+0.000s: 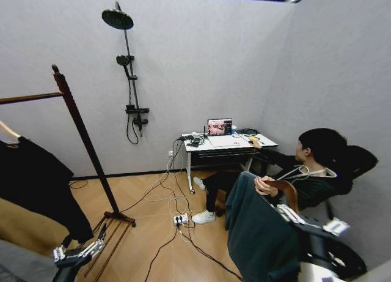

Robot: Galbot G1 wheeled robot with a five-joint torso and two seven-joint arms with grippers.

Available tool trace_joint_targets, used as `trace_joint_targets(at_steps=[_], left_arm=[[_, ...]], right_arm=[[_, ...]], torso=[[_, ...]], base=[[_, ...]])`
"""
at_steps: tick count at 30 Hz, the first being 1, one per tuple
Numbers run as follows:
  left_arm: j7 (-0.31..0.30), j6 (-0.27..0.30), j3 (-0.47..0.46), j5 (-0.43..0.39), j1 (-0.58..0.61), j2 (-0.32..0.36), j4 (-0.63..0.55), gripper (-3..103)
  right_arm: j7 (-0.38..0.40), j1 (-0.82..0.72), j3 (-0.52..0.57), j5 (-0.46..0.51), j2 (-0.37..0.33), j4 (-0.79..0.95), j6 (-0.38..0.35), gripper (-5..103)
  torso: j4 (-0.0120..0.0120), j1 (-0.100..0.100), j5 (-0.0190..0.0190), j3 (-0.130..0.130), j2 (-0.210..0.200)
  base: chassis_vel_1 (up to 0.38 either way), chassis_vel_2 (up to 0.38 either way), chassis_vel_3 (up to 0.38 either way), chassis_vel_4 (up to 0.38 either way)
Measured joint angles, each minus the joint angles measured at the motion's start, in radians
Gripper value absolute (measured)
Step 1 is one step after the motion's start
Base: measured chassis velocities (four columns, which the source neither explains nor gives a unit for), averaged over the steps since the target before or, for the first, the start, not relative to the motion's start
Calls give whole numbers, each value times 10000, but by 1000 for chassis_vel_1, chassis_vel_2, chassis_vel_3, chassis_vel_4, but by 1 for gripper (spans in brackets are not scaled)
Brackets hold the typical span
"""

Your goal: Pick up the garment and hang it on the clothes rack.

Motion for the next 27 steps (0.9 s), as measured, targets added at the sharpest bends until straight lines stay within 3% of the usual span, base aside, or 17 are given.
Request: trace_joint_targets(at_steps=[3,4,5,6,8,11,13,16,19,27], left_arm=[[3,-1,0,1,1,0,0,100],[3,-1,0,1,1,0,0,100],[2,0,1,0,1,-1,0,100],[2,0,1,0,1,-1,0,100],[3,0,1,0,0,0,0,100],[3,0,1,0,1,0,0,100],[3,0,1,0,1,0,0,100],[4,0,1,0,1,0,0,100],[3,0,1,0,0,0,0,100],[4,0,1,0,1,0,0,100]], right_arm=[[-1580,322,1163,2682,-741,-733,20,100],[-1580,322,1163,2682,-741,-733,20,100],[-2472,436,1505,4088,-1240,-1194,-26,100],[-2472,436,1505,4088,-1240,-1194,-26,100],[-3508,449,1739,5071,-1717,-1652,-243,100],[-4041,461,1810,5287,-1869,-1795,-416,100],[-5107,731,1923,5867,-2220,-2091,-946,100],[-5755,1090,2052,6252,-2581,-2288,-1490,100],[-5914,1330,2253,6341,-2778,-2357,-1921,100],[-5818,1966,2569,5954,-2876,-2912,-2108,101]], torso=[[2,-1,5,1,0],[2,-1,5,1,0],[6,0,5,1,-1],[6,0,5,1,-1],[3,0,5,2,-1],[0,-1,4,1,-2],[1,-1,4,1,-1],[3,-1,3,2,-1],[4,0,3,2,-2],[2,-1,3,2,-1]], base=[[0,0,0,0],[0,0,0,0],[0,0,0,0],[0,0,0,0],[0,0,0,0],[0,0,0,0],[0,0,0,0],[0,0,0,0],[0,0,0,0],[0,0,0,0]])
